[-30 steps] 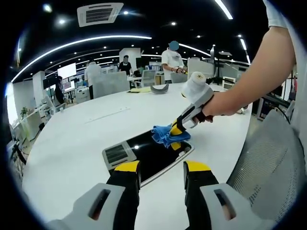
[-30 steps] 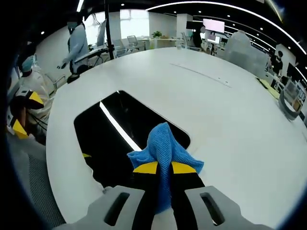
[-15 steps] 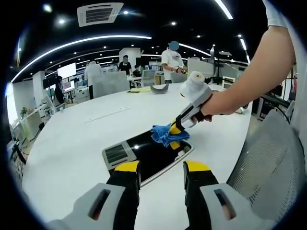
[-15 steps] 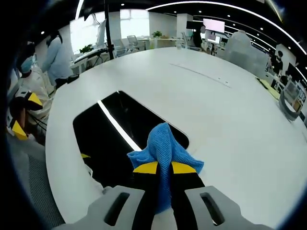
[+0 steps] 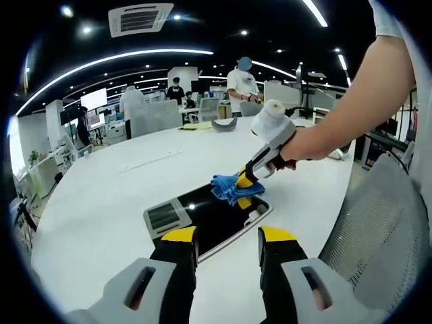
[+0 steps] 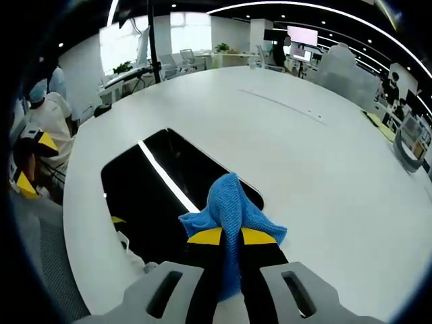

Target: Wipe the mirror surface with the cleaning cloth until all visible marks leave the cleaned area.

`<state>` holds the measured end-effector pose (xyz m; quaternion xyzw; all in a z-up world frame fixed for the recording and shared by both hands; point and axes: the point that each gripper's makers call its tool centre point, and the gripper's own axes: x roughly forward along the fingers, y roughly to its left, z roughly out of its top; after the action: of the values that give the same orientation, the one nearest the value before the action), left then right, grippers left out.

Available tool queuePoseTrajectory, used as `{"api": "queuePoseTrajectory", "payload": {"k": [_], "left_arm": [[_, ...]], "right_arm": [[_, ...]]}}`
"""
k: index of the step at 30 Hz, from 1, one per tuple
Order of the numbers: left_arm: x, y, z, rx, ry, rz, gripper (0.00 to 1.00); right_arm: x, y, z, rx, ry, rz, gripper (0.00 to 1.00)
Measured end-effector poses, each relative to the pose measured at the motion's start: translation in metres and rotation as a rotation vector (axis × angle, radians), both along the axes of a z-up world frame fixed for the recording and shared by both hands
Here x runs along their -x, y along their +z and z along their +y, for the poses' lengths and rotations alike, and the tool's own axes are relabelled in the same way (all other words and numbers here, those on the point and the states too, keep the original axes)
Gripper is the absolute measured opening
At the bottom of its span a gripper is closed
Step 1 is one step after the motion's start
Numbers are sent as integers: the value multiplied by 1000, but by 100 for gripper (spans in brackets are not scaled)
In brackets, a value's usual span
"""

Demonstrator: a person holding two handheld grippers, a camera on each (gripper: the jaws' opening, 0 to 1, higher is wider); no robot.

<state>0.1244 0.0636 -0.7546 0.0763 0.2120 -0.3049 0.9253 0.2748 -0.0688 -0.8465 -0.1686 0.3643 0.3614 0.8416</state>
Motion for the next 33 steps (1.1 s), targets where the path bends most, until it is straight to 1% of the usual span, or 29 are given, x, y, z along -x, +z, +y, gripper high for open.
{"api": "queuePoseTrajectory", "payload": {"k": [33], "left_arm": [[1, -5, 1, -6, 1, 9, 34]], "right_arm": [[-10, 0, 1, -1, 9, -1, 4]]}}
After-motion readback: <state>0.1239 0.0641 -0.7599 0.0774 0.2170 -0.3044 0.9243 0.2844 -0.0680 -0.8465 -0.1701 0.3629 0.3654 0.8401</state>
